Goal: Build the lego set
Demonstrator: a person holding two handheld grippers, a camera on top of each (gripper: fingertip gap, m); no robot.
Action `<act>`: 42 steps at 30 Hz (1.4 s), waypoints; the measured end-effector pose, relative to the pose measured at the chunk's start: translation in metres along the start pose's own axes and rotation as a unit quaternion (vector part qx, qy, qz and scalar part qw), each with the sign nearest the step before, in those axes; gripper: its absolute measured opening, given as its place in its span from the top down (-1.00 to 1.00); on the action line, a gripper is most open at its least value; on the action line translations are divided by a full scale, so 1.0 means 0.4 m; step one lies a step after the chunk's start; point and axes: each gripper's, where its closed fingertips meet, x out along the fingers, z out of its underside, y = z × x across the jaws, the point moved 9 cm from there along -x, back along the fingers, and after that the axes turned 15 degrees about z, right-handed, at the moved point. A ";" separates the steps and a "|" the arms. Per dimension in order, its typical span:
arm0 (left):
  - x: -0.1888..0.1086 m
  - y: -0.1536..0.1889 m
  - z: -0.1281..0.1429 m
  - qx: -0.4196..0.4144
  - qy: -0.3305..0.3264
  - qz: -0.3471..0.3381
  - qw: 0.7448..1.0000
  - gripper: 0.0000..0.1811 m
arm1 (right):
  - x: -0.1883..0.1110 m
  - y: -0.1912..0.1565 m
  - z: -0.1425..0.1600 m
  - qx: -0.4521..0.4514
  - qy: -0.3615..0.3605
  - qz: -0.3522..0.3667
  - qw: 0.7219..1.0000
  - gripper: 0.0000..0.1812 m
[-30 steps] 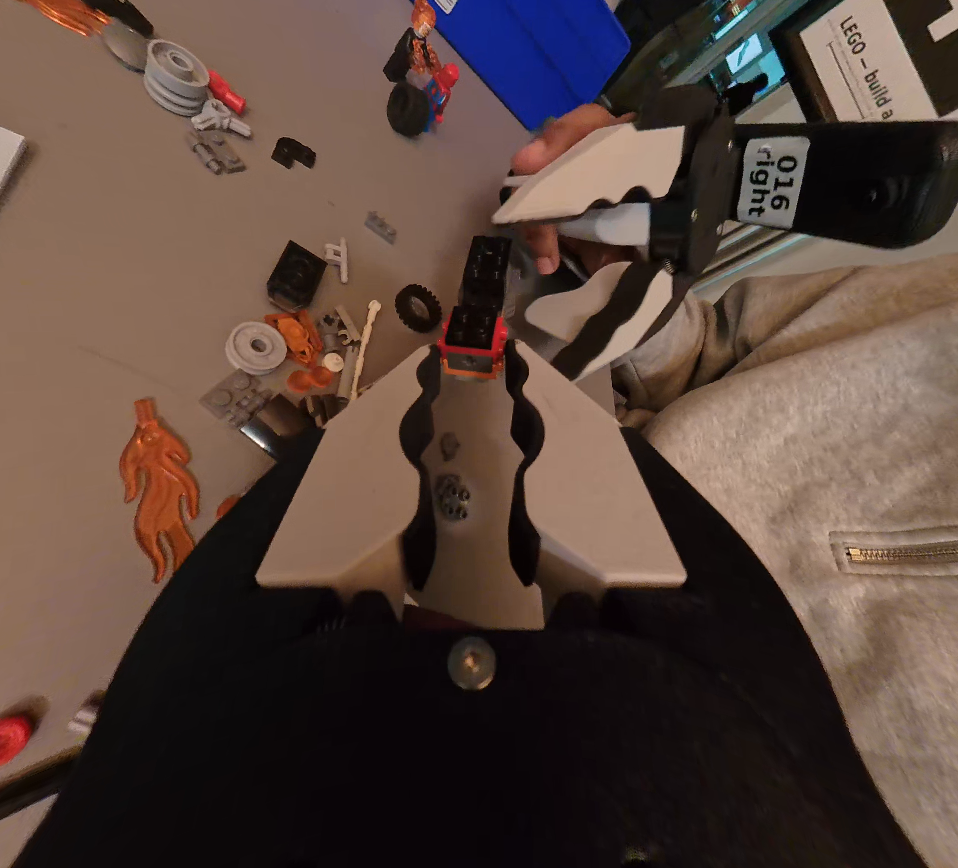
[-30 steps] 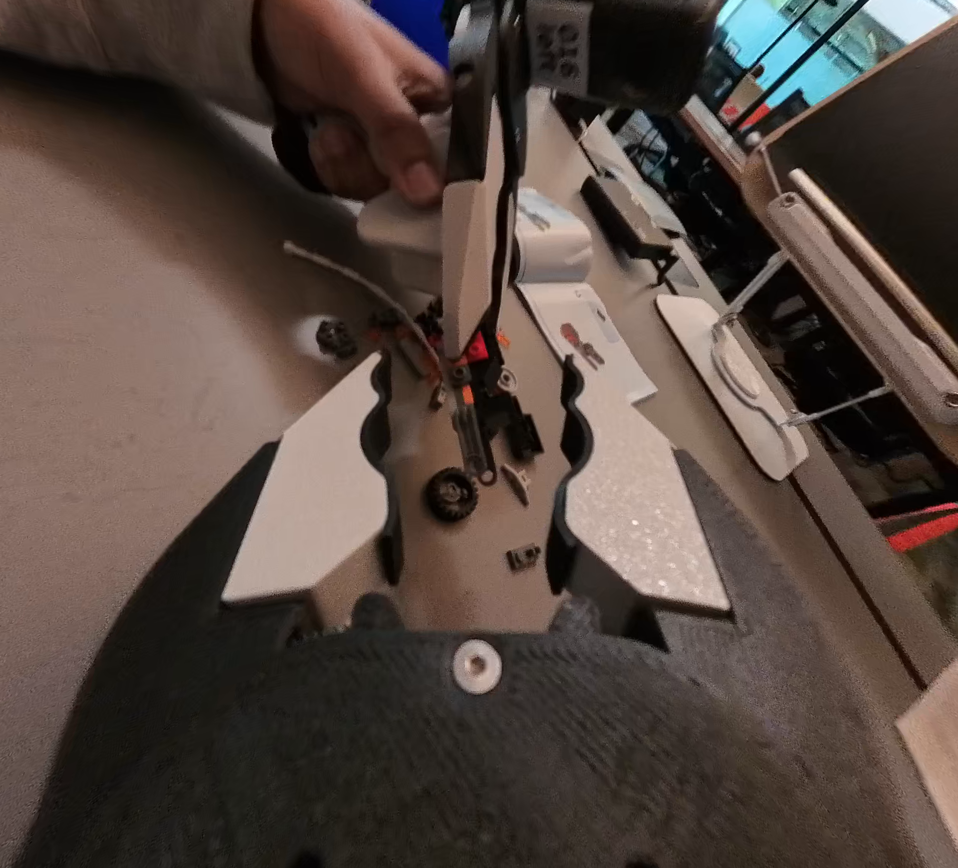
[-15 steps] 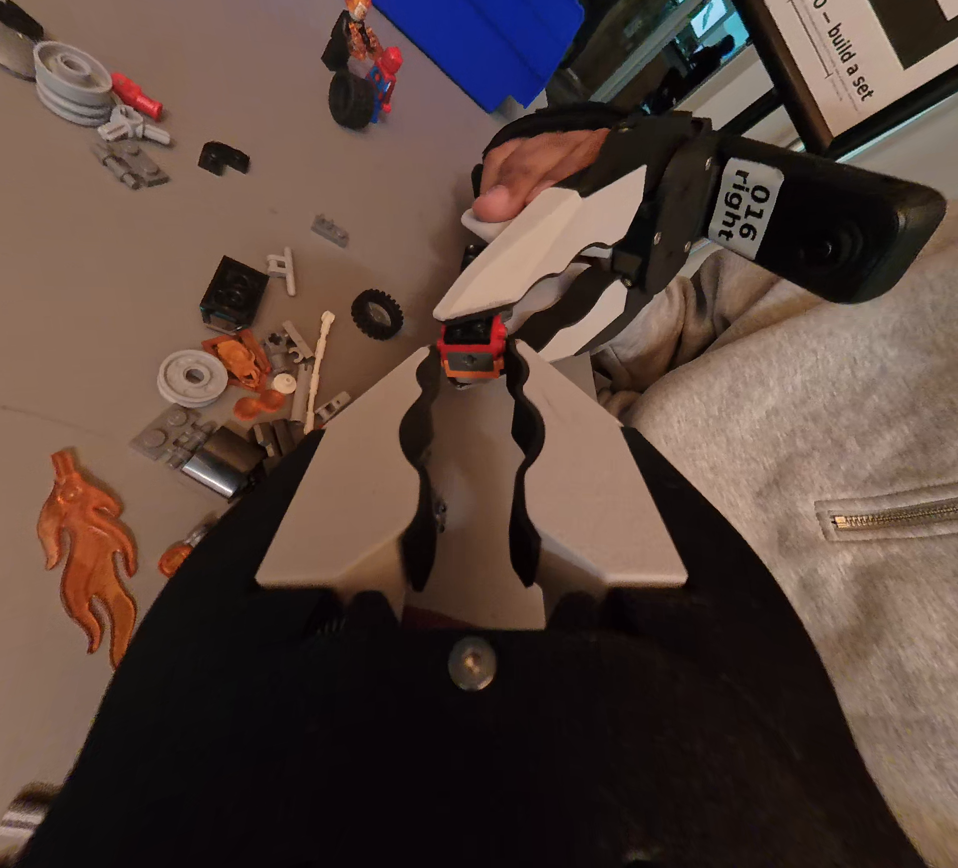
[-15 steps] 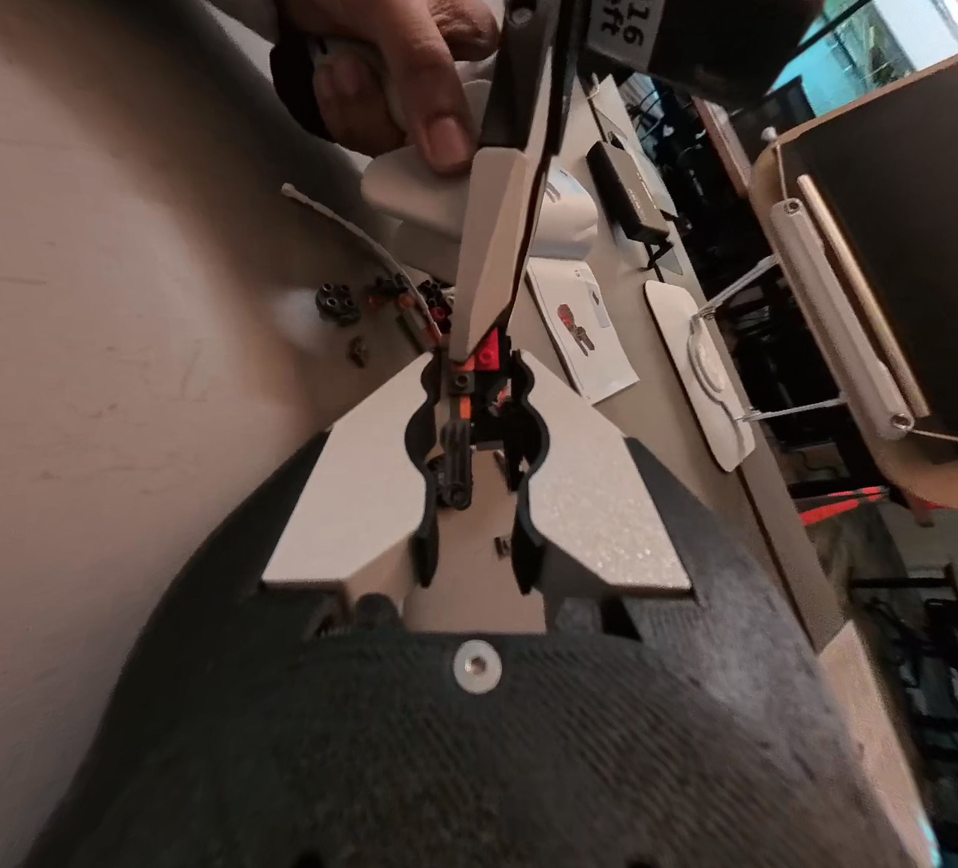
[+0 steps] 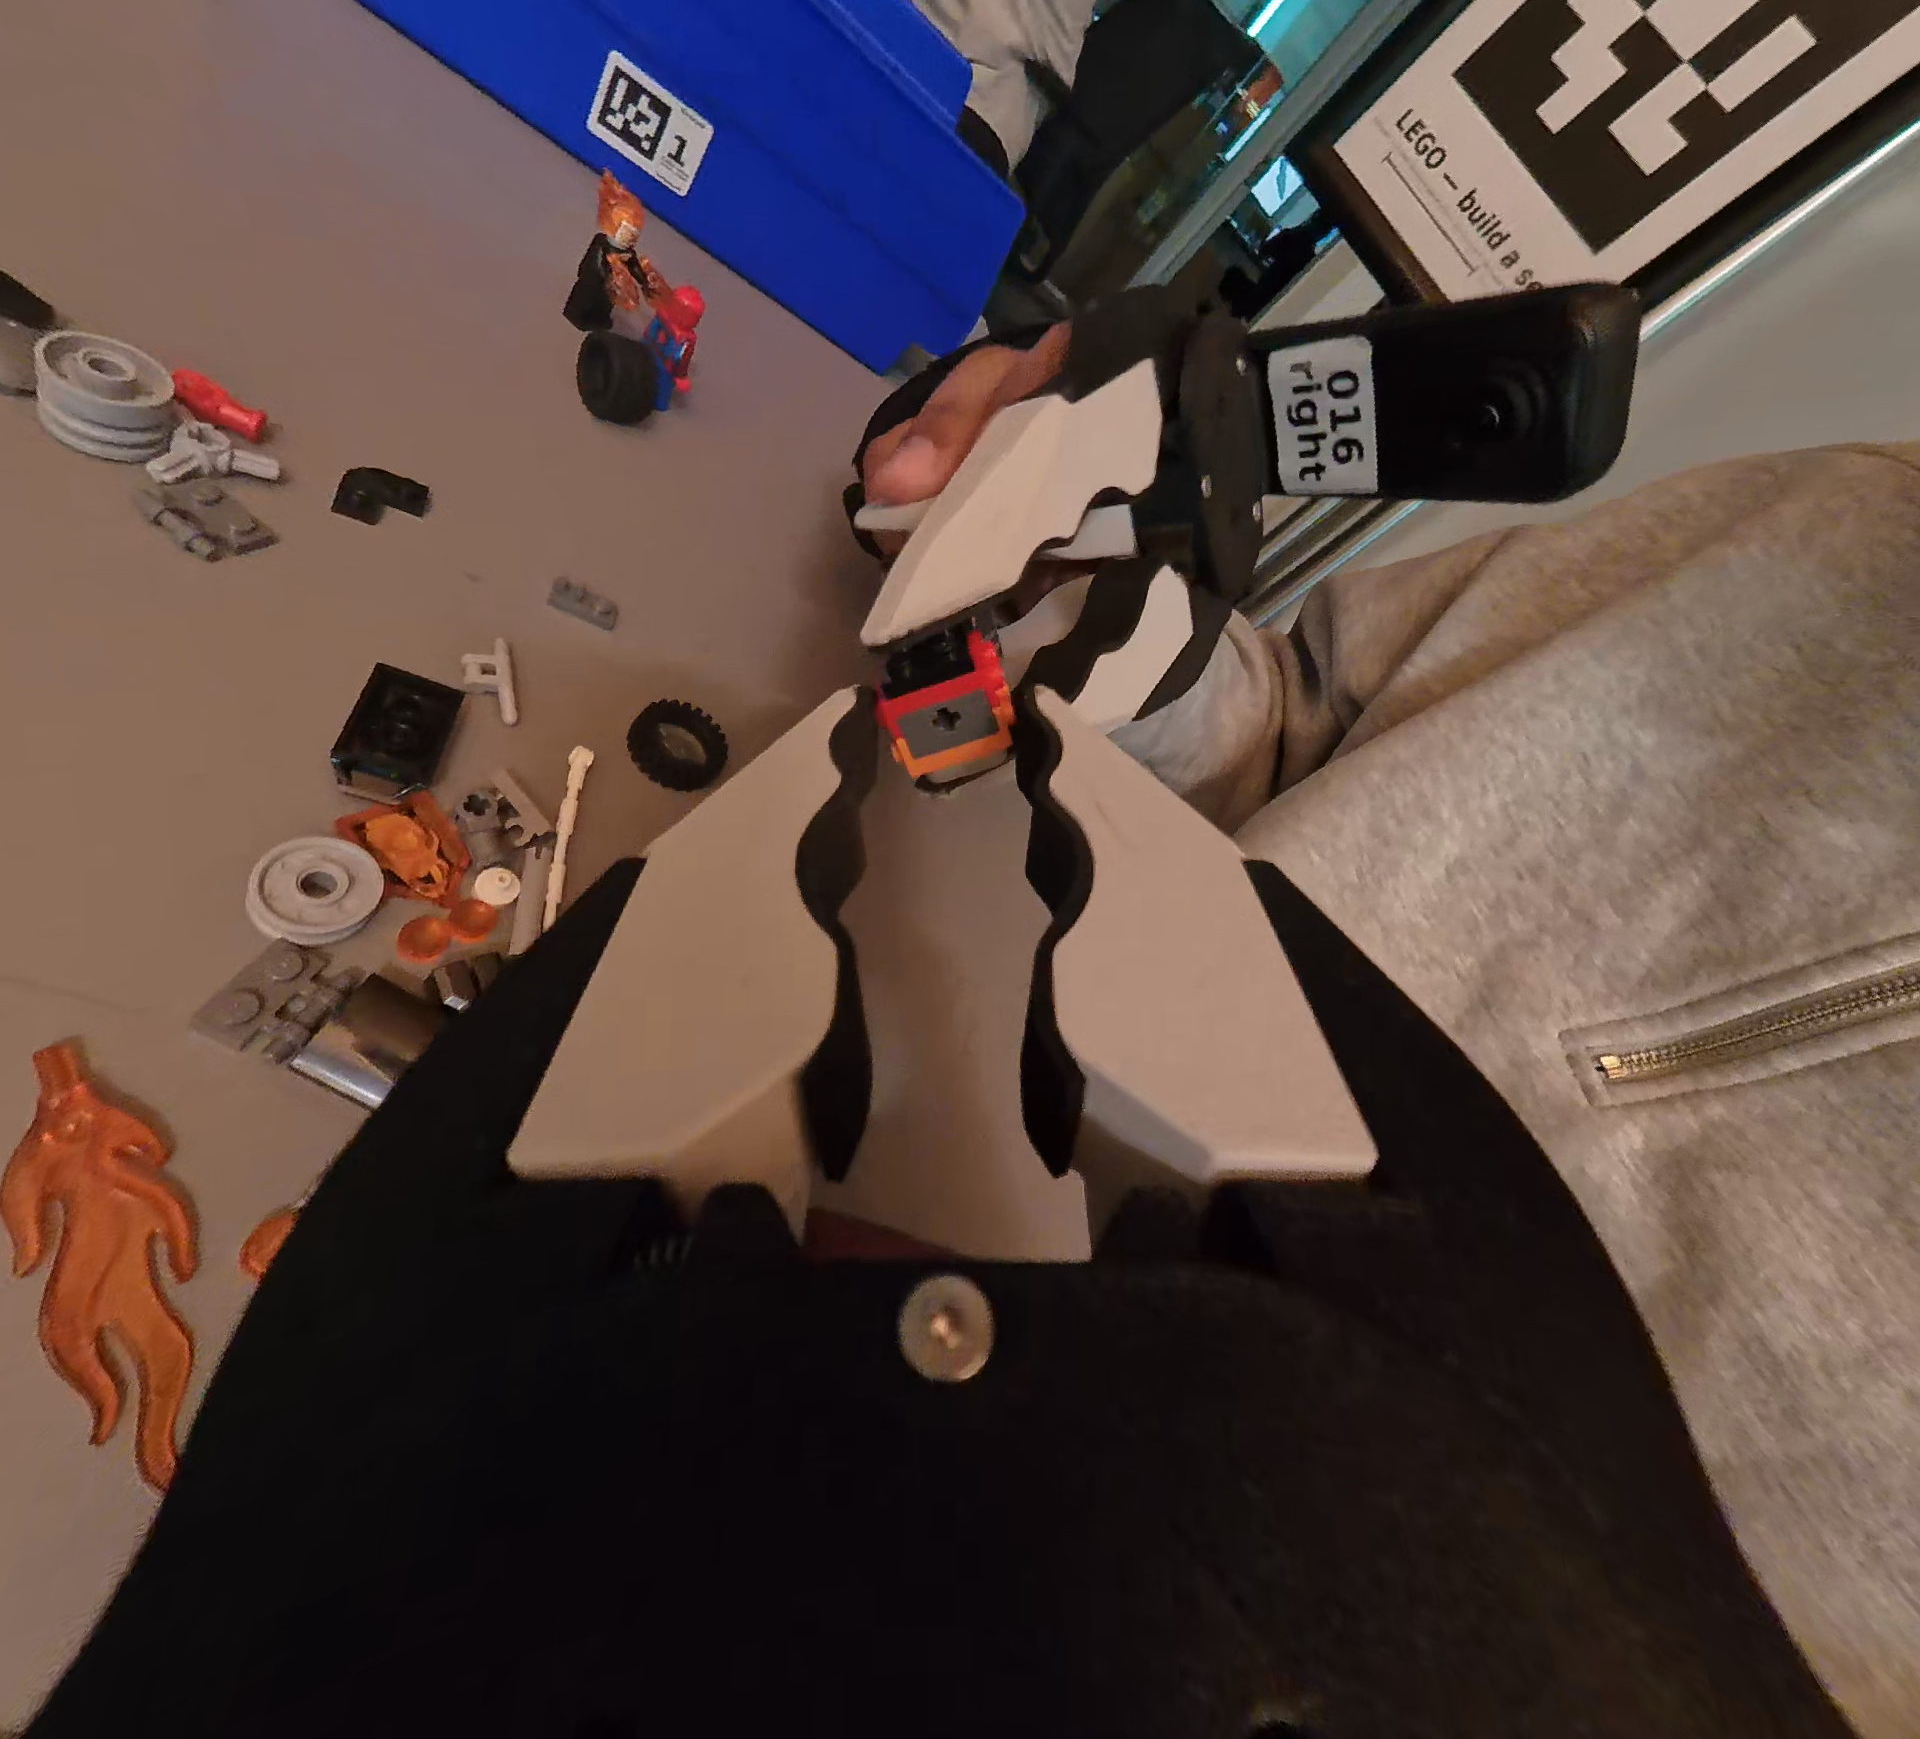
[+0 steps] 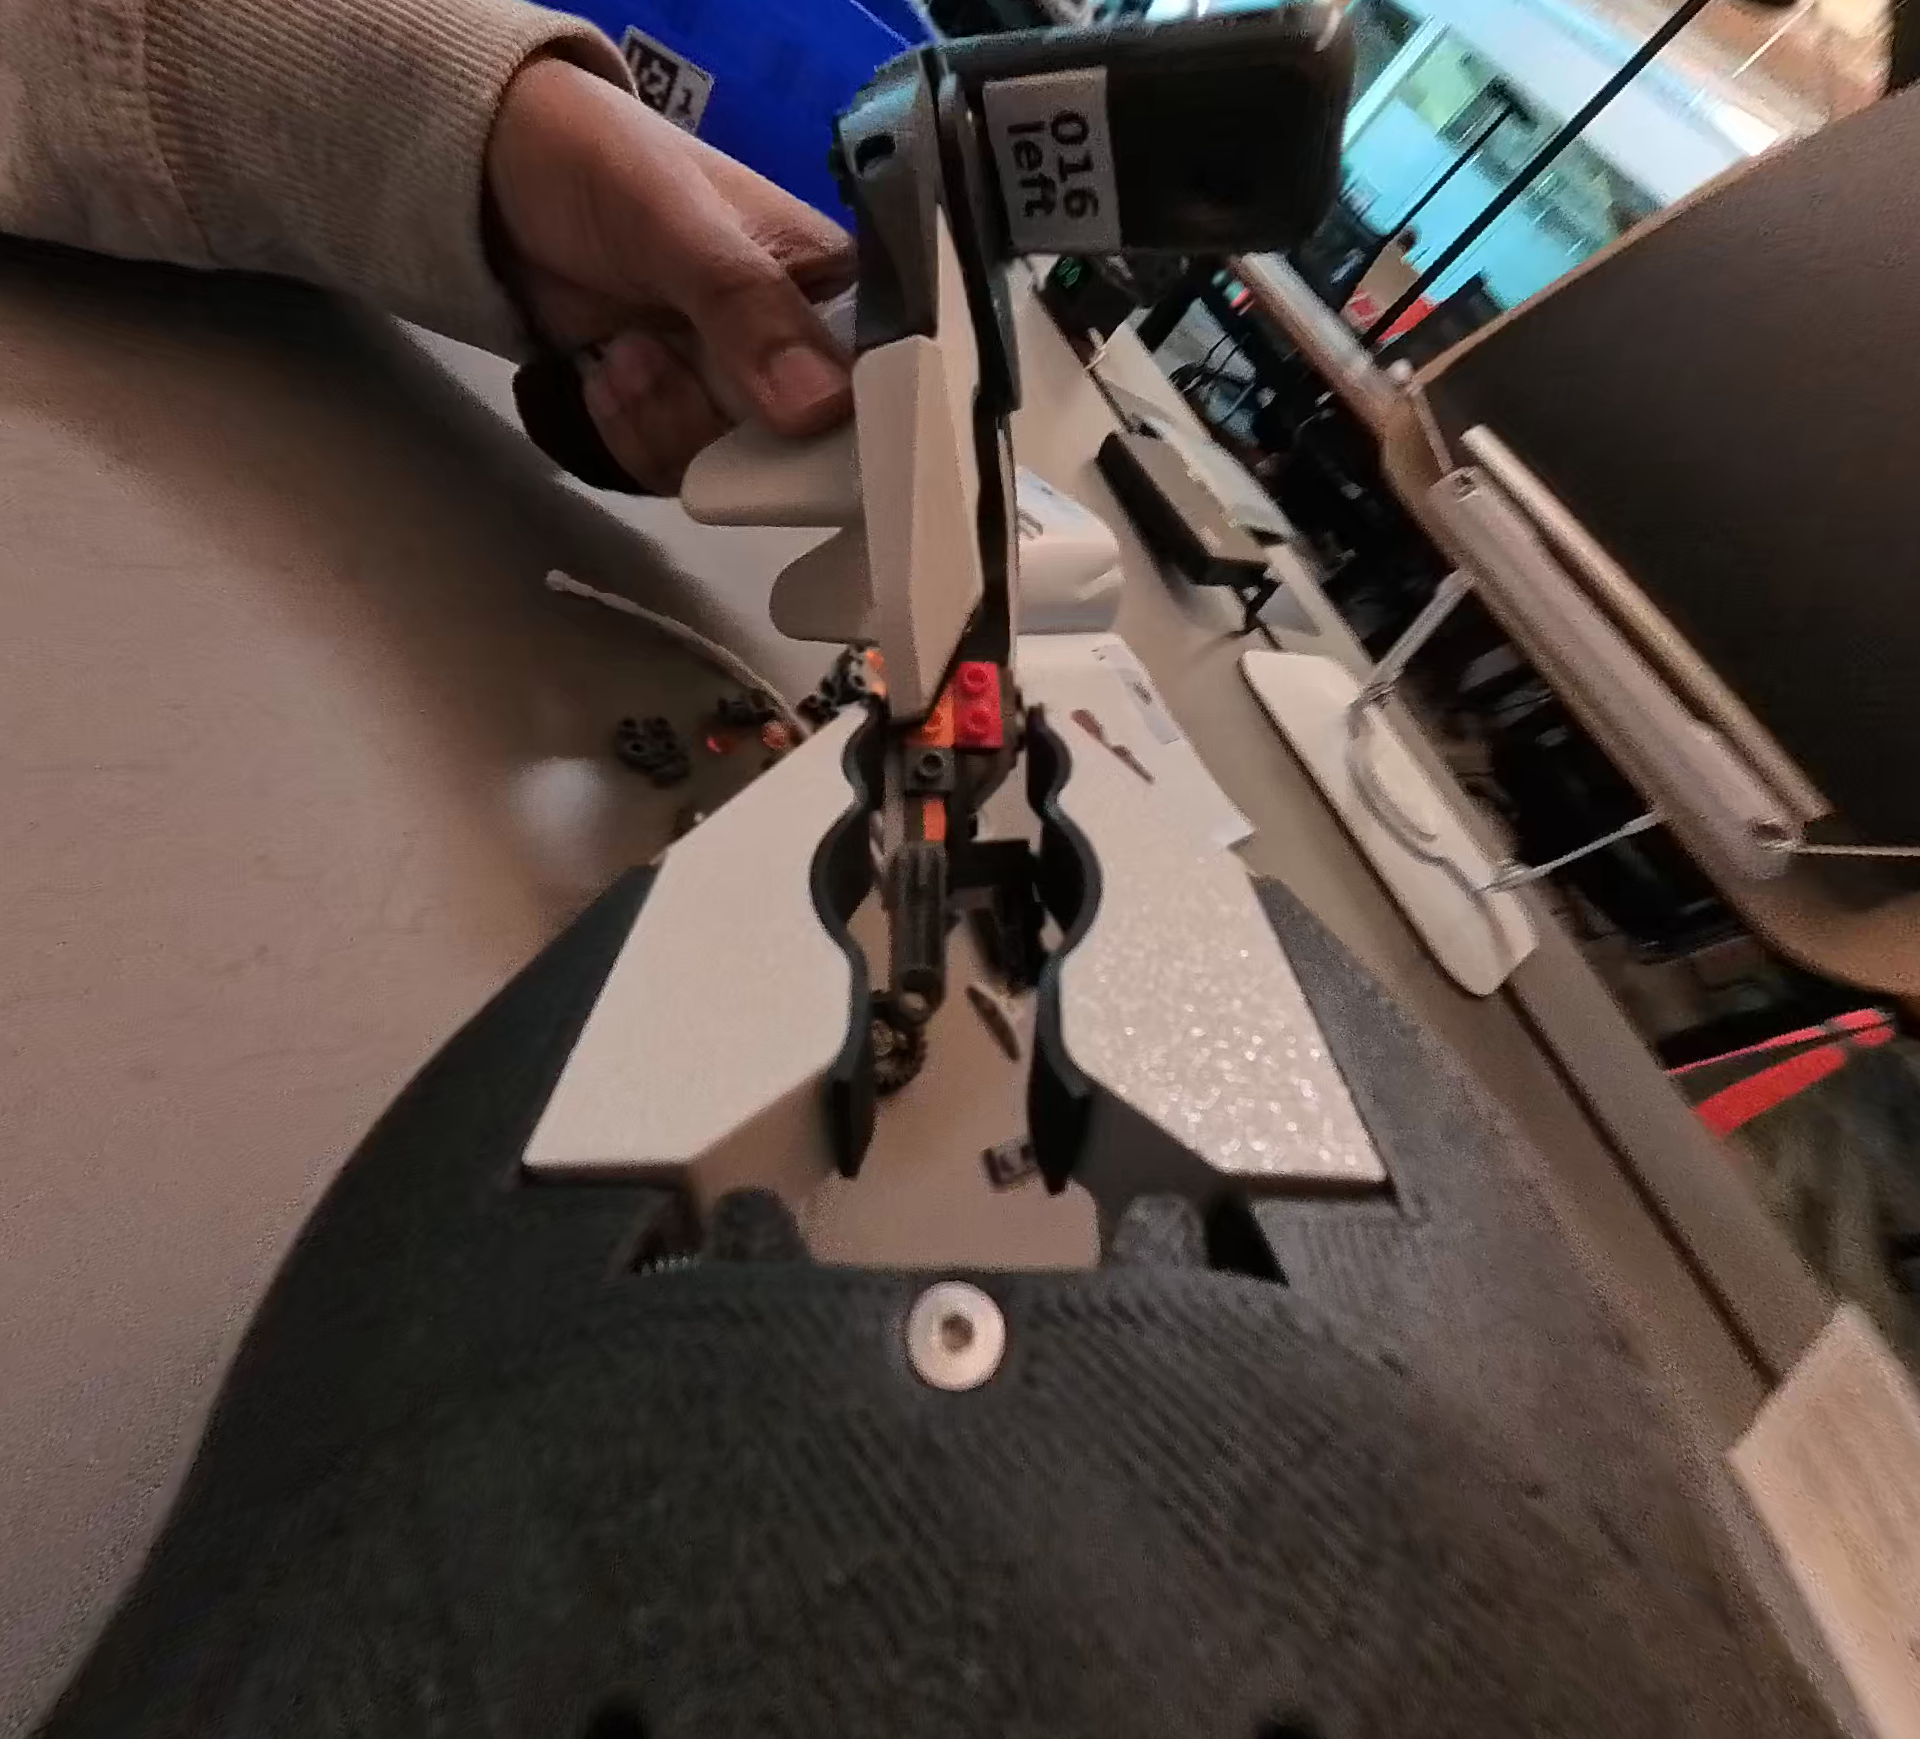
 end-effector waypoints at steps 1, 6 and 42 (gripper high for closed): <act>0.000 -0.001 0.000 -0.001 0.000 0.000 1.000 0.72 | -0.001 -0.003 -0.001 -0.018 0.011 0.016 1.000 0.67; 0.003 -0.003 0.002 0.000 -0.006 -0.010 1.000 0.72 | -0.002 -0.022 0.002 -0.094 0.047 0.077 0.991 0.59; 0.013 0.105 -0.037 0.242 0.046 0.010 0.969 0.51 | -0.057 0.075 -0.029 0.235 0.155 -0.047 0.958 0.72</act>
